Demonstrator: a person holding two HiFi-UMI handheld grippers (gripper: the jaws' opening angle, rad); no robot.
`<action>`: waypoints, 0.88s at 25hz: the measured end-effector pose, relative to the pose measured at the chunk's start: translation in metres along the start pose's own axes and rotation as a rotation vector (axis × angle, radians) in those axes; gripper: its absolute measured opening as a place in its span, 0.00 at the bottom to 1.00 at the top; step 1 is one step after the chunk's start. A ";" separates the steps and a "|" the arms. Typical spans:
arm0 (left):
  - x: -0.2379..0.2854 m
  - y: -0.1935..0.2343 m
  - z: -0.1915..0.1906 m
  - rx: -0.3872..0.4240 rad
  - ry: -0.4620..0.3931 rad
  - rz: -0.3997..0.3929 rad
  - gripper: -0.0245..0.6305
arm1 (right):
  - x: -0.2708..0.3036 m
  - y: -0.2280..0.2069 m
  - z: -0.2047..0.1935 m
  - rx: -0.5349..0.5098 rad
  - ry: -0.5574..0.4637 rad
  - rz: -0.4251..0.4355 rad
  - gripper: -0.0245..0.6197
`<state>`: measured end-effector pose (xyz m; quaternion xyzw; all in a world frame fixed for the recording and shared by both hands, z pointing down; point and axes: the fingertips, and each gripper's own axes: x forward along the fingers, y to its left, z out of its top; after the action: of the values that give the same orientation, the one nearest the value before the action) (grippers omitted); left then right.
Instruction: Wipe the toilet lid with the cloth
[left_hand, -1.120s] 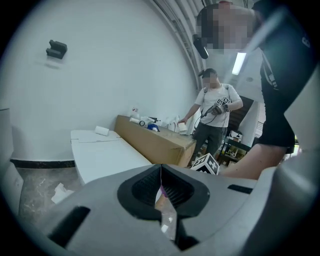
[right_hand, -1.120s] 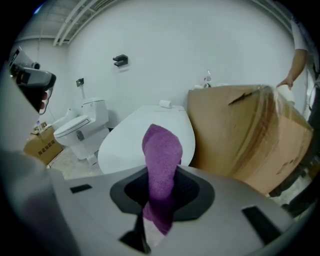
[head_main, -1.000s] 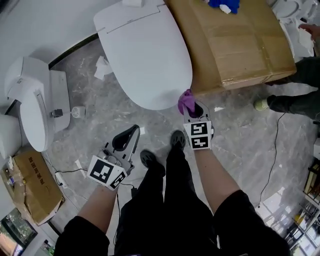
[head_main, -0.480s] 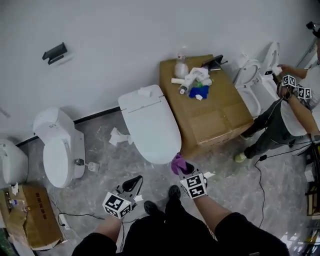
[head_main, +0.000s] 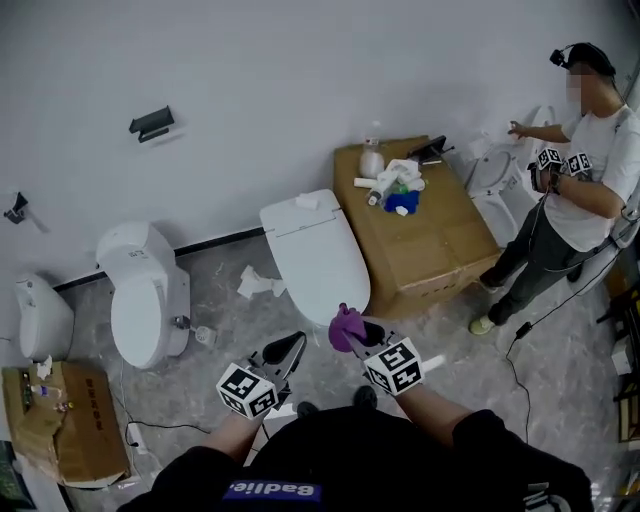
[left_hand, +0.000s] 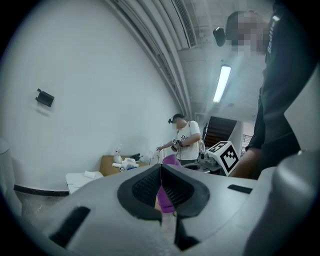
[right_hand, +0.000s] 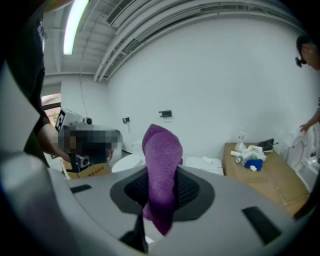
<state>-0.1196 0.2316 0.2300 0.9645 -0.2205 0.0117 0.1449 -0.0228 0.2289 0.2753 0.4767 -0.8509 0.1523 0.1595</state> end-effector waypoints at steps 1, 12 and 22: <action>-0.001 -0.003 0.009 -0.010 -0.015 0.006 0.07 | -0.005 0.006 0.011 -0.010 -0.016 0.032 0.19; -0.005 -0.049 0.069 -0.010 -0.122 0.038 0.07 | -0.050 0.026 0.080 -0.020 -0.204 0.155 0.19; 0.010 -0.068 0.056 0.037 -0.077 0.008 0.07 | -0.051 0.034 0.070 -0.038 -0.195 0.225 0.19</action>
<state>-0.0842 0.2697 0.1583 0.9659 -0.2294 -0.0207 0.1184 -0.0353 0.2557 0.1875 0.3877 -0.9132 0.1061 0.0673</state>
